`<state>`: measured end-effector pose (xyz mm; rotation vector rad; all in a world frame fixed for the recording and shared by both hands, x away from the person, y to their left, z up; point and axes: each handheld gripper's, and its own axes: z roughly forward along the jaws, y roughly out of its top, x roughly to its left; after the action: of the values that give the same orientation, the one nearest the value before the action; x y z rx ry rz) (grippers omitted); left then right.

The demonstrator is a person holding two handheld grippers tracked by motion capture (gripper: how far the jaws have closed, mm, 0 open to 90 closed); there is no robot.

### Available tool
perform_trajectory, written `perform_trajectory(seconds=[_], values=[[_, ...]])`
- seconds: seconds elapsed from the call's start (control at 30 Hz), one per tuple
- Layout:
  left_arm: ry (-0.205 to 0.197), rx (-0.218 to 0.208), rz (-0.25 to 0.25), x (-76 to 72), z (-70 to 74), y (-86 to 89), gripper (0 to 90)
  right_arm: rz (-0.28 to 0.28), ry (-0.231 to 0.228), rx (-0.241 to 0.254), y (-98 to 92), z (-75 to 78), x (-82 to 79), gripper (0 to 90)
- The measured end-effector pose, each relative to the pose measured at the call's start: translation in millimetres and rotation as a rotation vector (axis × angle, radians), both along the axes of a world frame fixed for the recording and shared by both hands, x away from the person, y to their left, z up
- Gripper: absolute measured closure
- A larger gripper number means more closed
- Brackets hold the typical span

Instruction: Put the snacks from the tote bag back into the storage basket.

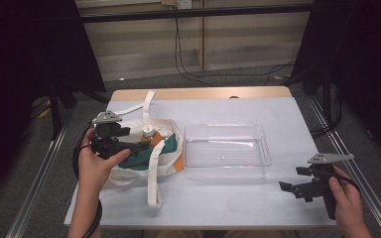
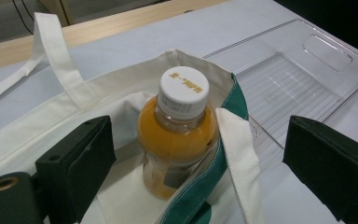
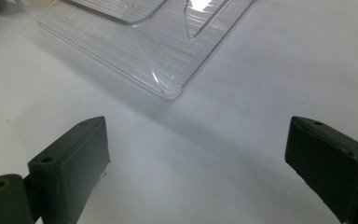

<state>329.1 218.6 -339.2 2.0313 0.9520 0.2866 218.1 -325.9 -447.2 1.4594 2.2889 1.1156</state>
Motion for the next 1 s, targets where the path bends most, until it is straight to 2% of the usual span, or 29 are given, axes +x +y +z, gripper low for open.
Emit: perform_trajectory(seconds=[0.2, 0.27, 0.33, 0.47, 0.53, 0.6, 0.67, 0.77, 0.8, 1.0], values=[[0.019, 0.013, -0.004, 1.5, -1.8, -2.7, 8.6, -0.002, -0.002, 0.001, -0.6, -0.1, -0.4, 6.3], [0.005, 0.011, 0.001, 1.4, -1.6, -3.0, 9.0, 0.000, 0.001, 0.001, -1.2, -0.2, -0.9, 6.3], [0.007, 0.029, 0.003, 1.4, -1.1, -2.6, 9.2, 0.001, -0.001, 0.001, -1.3, -0.3, -0.8, 6.3], [0.015, 0.016, 0.020, 1.2, 0.2, -2.7, 9.4, 0.002, 0.001, 0.000, -0.6, -0.7, -1.4, 6.3], [0.020, 0.033, 0.024, 1.4, 1.8, -2.6, 9.7, 0.003, -0.001, 0.001, -0.7, -0.6, -1.6, 6.3], [0.044, 0.047, 0.035, 2.4, 2.8, -3.3, 10.3, -0.005, 0.001, 0.001, -1.0, 0.3, -2.4, 6.3], [0.063, 0.069, 0.023, 5.4, 5.0, -3.9, 11.0, -0.005, 0.000, 0.005, -2.6, -1.0, -1.9, 6.3], [0.071, 0.072, 0.018, 6.5, 6.6, -5.4, 13.3, -0.007, 0.004, 0.007, -2.5, -1.6, -1.5, 6.3], [0.075, 0.081, -0.001, 7.6, 7.5, -7.1, 14.8, -0.008, 0.005, 0.007, -2.2, -1.6, -1.3, 6.3], [0.087, 0.086, -0.001, 12.0, 10.2, -10.6, 20.0, -0.005, 0.009, 0.004, -0.4, -1.9, -0.8, 6.3]])
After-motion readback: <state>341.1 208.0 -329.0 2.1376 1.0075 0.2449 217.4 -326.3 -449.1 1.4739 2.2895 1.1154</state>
